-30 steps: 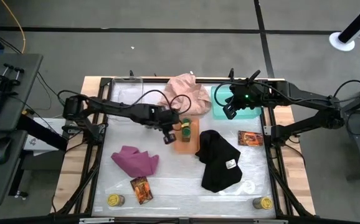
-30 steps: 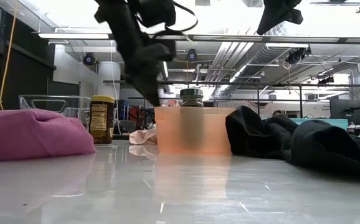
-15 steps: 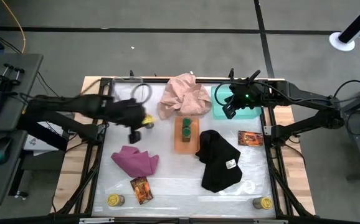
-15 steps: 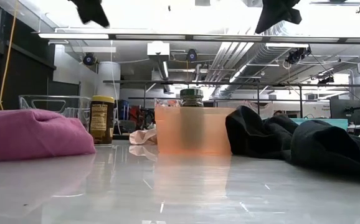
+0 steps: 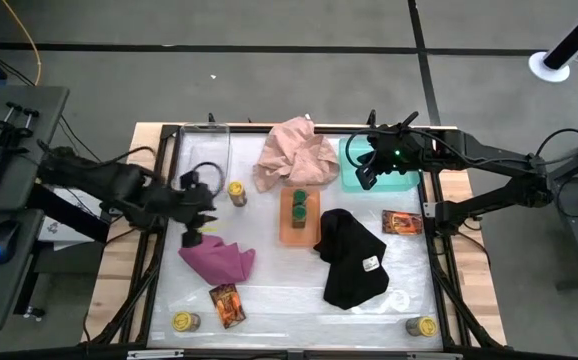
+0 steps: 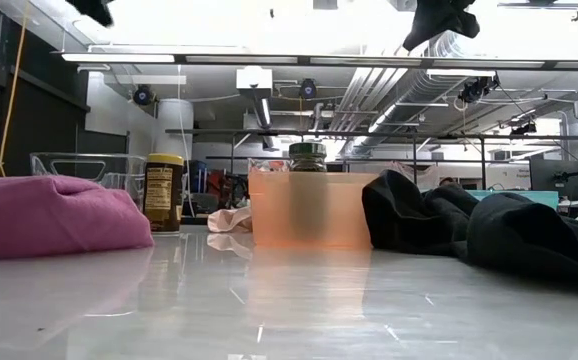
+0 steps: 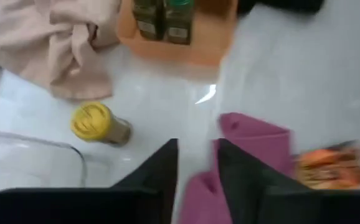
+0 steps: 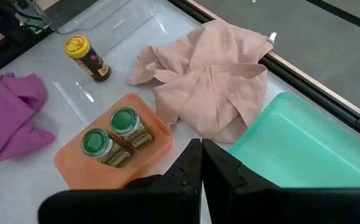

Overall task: Sort spices by type
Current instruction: Put the top left yellow seasoning bottle into the transparent bin

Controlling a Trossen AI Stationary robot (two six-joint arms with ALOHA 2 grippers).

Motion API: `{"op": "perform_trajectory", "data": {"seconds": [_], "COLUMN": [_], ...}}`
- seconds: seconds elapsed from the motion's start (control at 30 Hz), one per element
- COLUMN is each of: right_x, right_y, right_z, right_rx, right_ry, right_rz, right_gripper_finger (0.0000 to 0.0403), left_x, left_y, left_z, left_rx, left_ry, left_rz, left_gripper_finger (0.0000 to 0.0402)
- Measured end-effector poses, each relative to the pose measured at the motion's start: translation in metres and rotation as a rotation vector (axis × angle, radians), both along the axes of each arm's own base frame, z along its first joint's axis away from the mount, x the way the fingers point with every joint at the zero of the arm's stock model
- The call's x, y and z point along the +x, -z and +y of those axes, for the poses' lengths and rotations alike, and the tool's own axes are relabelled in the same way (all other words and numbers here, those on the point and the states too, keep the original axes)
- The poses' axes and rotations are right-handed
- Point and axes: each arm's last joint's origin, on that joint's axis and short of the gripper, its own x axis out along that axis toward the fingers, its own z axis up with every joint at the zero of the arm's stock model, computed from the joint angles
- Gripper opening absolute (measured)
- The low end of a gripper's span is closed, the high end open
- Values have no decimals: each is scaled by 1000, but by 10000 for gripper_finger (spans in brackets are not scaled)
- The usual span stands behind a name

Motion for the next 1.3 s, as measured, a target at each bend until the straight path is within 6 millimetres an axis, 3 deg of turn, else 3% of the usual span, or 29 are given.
{"op": "perform_trajectory", "data": {"seconds": [0.27, 0.47, 0.73, 1.3], "right_x": [0, 0, 0, 0], "right_y": [0, 0, 0, 1], "right_z": [0, 0, 0, 0], "right_rx": [0, 9, -20, -24], "right_ry": [-1, -8, -39, -44], "right_rz": [2, 4, 21, 27], "right_gripper_finger": [0, 0, 0, 0], "left_x": [56, 69, 78, 90], "left_y": [48, 68, 67, 98], "left_z": [64, 97, 110, 132], "left_rx": [122, 61, 103, 52], "left_ry": [61, 75, 183, 258], "left_rz": [365, 465, 366, 503], "left_gripper_finger": [240, 295, 305, 305]}}
